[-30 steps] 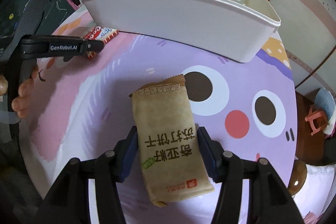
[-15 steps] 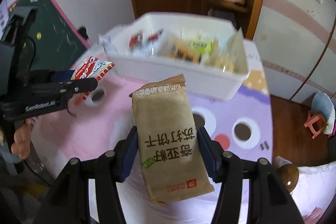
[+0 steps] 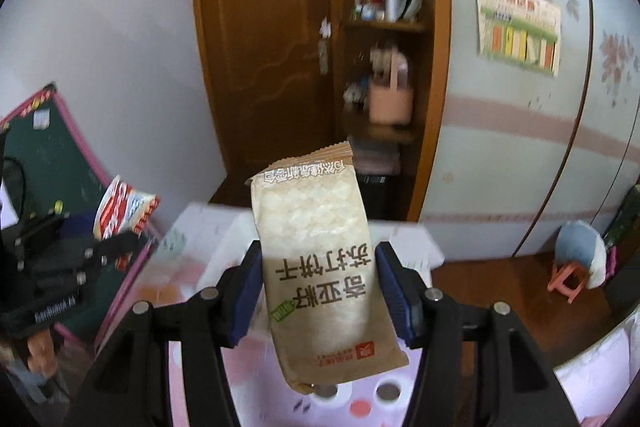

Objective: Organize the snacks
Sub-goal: 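Lift both packs over the white basket and open both grippers to drop them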

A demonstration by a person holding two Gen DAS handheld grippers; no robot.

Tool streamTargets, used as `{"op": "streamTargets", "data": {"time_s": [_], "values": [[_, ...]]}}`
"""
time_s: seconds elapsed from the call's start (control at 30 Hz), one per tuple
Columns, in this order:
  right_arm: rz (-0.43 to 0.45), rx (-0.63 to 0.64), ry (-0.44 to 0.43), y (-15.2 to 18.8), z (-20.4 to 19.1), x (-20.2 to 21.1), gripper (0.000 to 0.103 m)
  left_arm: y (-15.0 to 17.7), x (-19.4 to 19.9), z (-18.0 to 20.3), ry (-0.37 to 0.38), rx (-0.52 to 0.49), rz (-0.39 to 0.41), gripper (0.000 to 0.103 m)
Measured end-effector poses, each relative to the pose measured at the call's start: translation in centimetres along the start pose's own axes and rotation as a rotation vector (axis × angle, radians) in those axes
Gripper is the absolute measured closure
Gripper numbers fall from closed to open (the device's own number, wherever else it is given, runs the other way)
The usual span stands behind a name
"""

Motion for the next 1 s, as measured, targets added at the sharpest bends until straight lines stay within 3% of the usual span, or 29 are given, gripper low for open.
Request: {"op": "streamTargets", "data": {"time_s": [0.17, 0.3, 0.67, 0.9, 1.0], "values": [[0.015, 0.026, 0.073, -4.4, 0.0, -2.3, 0.048, -4.1, -2.6, -0.3, -0.016, 0.015, -0.005, 0.054], [-0.017, 0.024, 0.102, -5.3, 0.0, -5.7, 0.047, -5.4, -6.9, -0.7, -0.042, 0.039, -0.054, 0.054], [-0.239, -0.051, 0.094, 0.1, 0.7, -16.8, 0.047, -1.6, -18.5, -1.9, -0.085, 0.063, -0.205, 0.054], [-0.306, -0.074, 0.094, 1.9, 1.0, -19.6, 0.047, 0.2, -22.3, -2.1, -0.084, 0.067, -0.258, 0.052], [-0.332, -0.092, 0.074, 2.3, 0.9, -20.1, 0.047, 0.7, -22.9, -2.0, -0.088, 0.059, -0.278, 0.044]]}}
Point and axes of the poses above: each gripper's, at about its wrist camera, not at the fingertips, and x roughly against the way its jaws point, z to its right, y to its underside, the point moved 4 cm from there along -x, roughly the way its jaws point
